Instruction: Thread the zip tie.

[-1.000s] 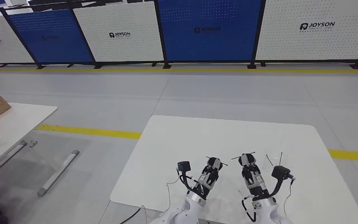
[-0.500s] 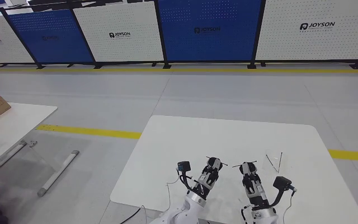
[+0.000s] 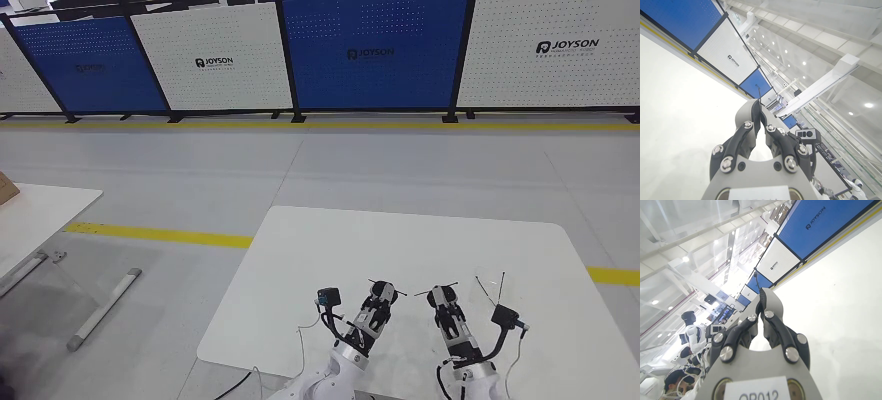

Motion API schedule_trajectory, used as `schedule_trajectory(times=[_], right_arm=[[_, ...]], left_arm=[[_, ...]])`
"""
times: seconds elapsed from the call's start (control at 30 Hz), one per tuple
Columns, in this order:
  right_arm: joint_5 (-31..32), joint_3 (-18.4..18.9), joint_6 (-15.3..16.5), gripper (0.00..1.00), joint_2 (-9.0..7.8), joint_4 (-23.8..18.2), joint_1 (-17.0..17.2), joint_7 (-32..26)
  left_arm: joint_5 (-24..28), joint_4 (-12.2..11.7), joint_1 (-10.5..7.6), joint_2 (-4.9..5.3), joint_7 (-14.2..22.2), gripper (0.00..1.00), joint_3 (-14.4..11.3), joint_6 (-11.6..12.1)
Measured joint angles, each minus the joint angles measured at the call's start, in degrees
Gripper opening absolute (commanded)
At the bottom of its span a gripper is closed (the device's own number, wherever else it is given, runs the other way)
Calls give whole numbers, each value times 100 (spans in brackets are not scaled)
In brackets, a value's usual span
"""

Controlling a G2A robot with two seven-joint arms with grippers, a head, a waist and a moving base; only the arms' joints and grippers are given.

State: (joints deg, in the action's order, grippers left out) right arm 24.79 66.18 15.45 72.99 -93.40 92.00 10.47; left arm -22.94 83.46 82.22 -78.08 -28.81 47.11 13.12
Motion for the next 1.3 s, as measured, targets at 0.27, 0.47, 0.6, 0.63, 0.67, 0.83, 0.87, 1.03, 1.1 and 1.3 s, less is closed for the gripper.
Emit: schedule_trajectory(times=[0.27,0.47,0.6,0.63,0.67,0.83,0.87,1.03,1.1,1.3], right_arm=[[-111,12,193,0,3,-72,120,-208],[-159,63,263,0,-1,-98,151,-190],[-202,74,228,0,6,-92,115,-208],[-248,76,214,0,12,-72,75,-235],[-292,69,204,0,19,-46,40,-258],[-356,-31,88,0,63,102,-142,-316],[-342,-46,50,0,70,117,-162,-312],[-282,-140,-94,0,107,198,-247,-315],[-310,-133,-59,0,114,221,-249,-294],[-318,-65,73,0,113,191,-157,-316]], left_arm=[[0,0,0,0,0,0,0,0],[0,0,0,0,0,0,0,0],[0,0,0,0,0,0,0,0],[0,0,0,0,0,0,0,0],[0,0,0,0,0,0,0,0],[0,0,0,0,0,0,0,0],[0,0,0,0,0,0,0,0],[0,0,0,0,0,0,0,0],[0,0,0,0,0,0,0,0],[0,0,0,0,0,0,0,0]])
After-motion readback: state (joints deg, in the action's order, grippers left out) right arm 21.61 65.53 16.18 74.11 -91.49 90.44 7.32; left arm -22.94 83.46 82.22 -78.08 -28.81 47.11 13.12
